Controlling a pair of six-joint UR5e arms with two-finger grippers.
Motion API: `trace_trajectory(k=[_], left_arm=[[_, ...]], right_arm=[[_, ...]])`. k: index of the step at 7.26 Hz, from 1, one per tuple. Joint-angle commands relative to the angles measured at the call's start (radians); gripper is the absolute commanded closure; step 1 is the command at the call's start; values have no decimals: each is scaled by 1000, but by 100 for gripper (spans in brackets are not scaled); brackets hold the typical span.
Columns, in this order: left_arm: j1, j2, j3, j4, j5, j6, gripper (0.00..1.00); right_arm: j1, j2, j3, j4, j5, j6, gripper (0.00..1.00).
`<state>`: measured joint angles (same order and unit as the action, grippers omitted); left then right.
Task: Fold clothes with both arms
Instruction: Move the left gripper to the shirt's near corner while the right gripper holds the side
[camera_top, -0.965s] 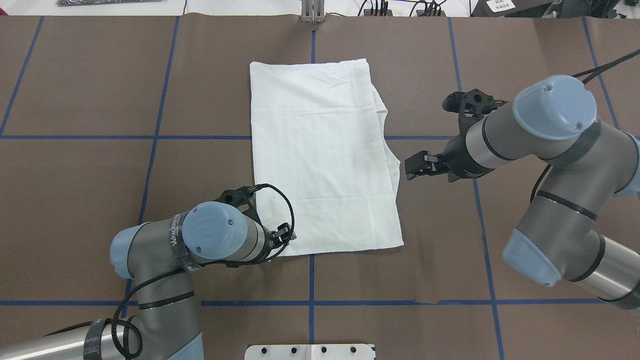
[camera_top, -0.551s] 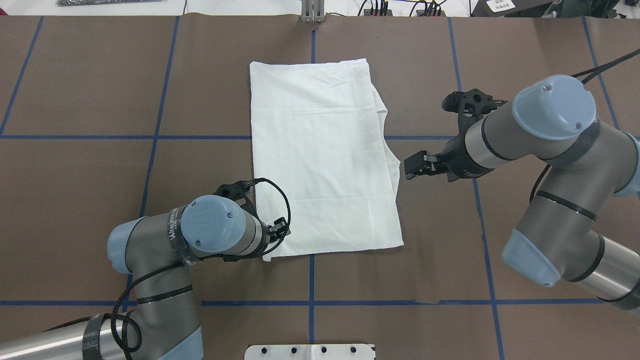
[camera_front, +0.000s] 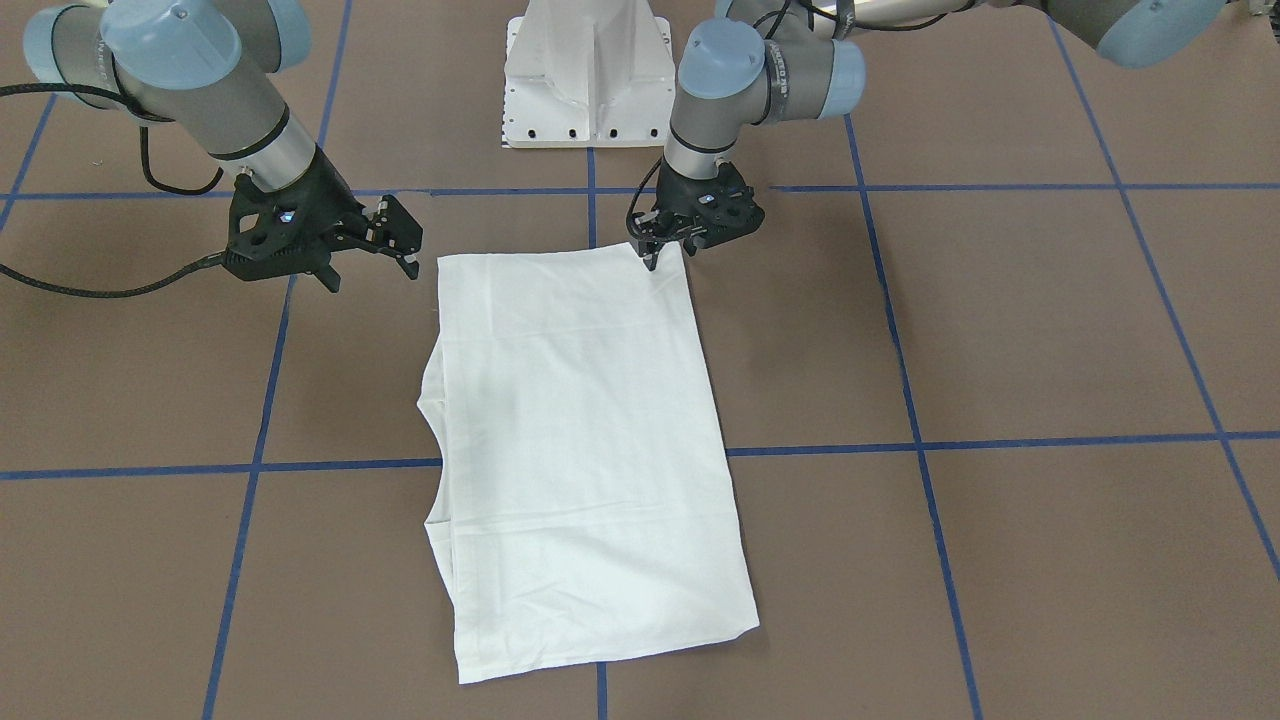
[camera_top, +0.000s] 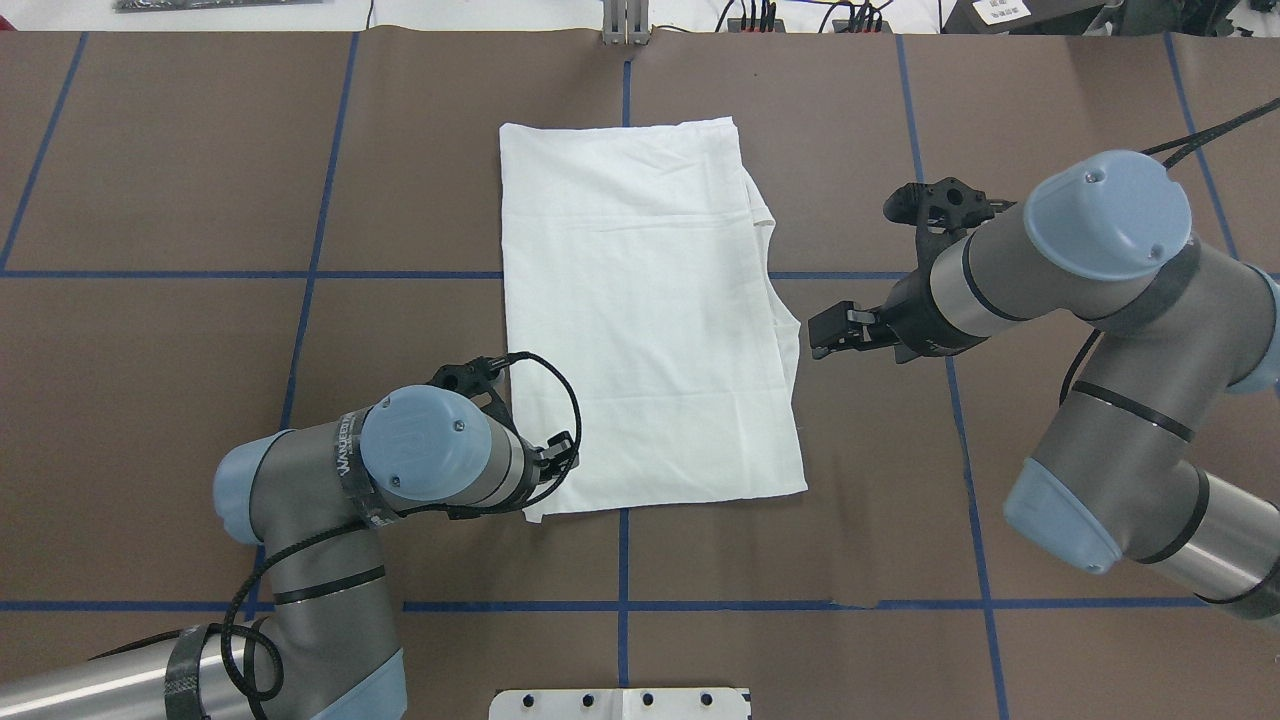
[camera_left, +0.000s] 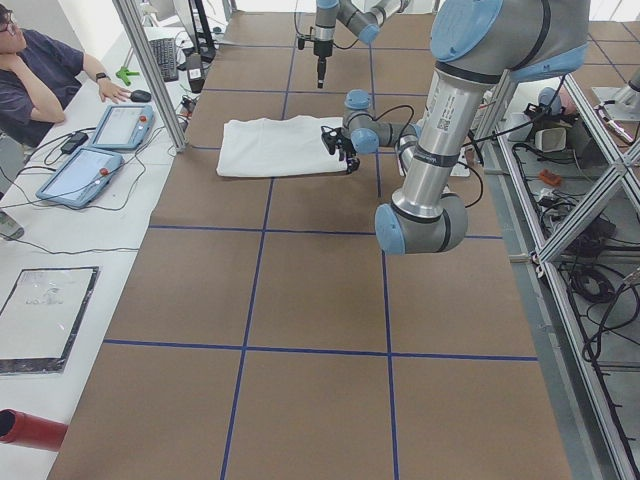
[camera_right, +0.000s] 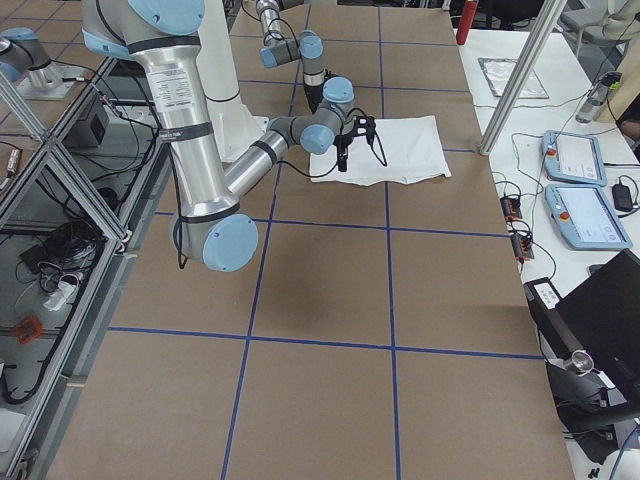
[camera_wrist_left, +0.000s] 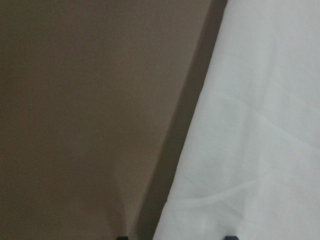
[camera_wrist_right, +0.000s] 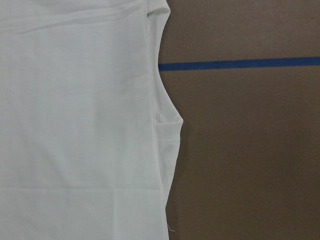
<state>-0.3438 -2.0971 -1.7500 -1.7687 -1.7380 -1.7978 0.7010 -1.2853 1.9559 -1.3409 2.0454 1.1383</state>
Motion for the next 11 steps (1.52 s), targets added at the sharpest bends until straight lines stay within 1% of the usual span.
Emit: trace_trajectory(k=[1, 2, 3, 4, 5, 6, 7, 8, 9, 10, 11], left_arm=[[3, -4, 3, -2, -2, 0, 33], [5, -3, 6, -2, -2, 0, 34], [5, -3, 7, -2, -2, 0, 36], [3, -4, 7, -2, -2, 0, 42], [3, -6, 3, -2, -3, 0, 61], [3, -7, -3, -2, -3, 0, 91], [2, -6, -8, -5, -3, 0, 100], [-4, -7, -17, -5, -5, 6, 100], [-26, -6, -52, -5, -9, 15, 100], [-41, -6, -83, 0, -12, 18, 100], [-58, -6, -88, 0, -50, 18, 100]], right_arm=[[0, 0, 1, 0, -1, 0, 0], [0, 0, 1, 0, -1, 0, 0], [0, 0, 1, 0, 1, 0, 0], [0, 1, 1, 0, 1, 0, 0], [0, 1, 1, 0, 1, 0, 0], [0, 1, 1, 0, 1, 0, 0], [2, 0, 1, 2, 1, 0, 0], [2, -2, 1, 2, 1, 0, 0], [2, -2, 5, 2, 2, 9, 0], [-15, 0, 8, -4, 1, 120, 0], [-70, 6, 8, -9, -40, 250, 0]])
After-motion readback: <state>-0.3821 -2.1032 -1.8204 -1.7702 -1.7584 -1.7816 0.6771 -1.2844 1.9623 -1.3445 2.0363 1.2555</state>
